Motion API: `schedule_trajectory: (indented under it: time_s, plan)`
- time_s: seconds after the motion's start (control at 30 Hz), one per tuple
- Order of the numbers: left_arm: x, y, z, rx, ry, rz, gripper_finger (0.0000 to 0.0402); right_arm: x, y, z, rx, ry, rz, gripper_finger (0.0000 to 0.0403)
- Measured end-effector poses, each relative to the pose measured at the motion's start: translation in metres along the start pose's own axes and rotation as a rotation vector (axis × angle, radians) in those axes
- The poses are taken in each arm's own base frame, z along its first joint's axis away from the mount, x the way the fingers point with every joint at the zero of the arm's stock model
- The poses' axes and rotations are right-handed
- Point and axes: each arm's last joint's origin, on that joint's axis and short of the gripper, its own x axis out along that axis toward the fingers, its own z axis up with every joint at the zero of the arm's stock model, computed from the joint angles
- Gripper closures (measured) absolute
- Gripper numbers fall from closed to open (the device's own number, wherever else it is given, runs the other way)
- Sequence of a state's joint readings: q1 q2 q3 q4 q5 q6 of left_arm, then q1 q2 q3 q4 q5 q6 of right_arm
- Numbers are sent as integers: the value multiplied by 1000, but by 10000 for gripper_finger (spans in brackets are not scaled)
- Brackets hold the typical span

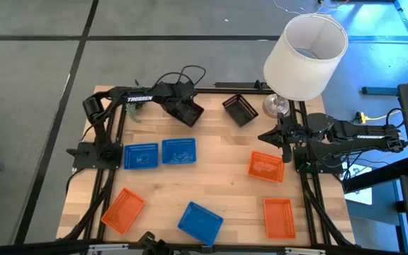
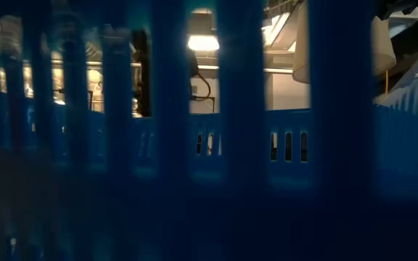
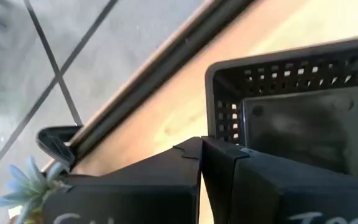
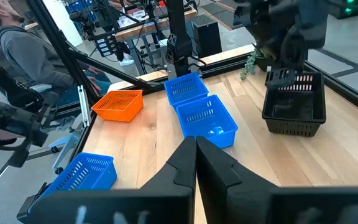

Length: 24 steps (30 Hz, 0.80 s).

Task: Stack baskets by color
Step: Stack the bottom black bin on the top left black bin, then stack the right black bin on the stacked black bins

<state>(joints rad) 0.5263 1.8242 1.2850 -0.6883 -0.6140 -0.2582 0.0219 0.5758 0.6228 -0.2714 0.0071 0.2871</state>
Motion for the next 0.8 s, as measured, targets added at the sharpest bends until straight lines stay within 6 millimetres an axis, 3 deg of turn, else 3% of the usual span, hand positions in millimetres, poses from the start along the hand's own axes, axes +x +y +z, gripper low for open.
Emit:
schedule_trajectory:
  time_s: [0.27, 0.43, 0.57, 0.8]
  plan:
    - [14, -10, -4, 30, 43, -2, 401, 0, 0, 0, -1, 0, 0, 391]
    - [8, -6, -4, 44, 53, 6, 401, 0, 0, 0, -4, -3, -3, 391]
    - [-30, 11, 9, 16, -11, -10, 401, 0, -2, 2, 52, -43, -89, 391]
    - [-114, 35, 2, -66, -181, -163, 401, 0, 1, 30, 47, 35, -282, 399]
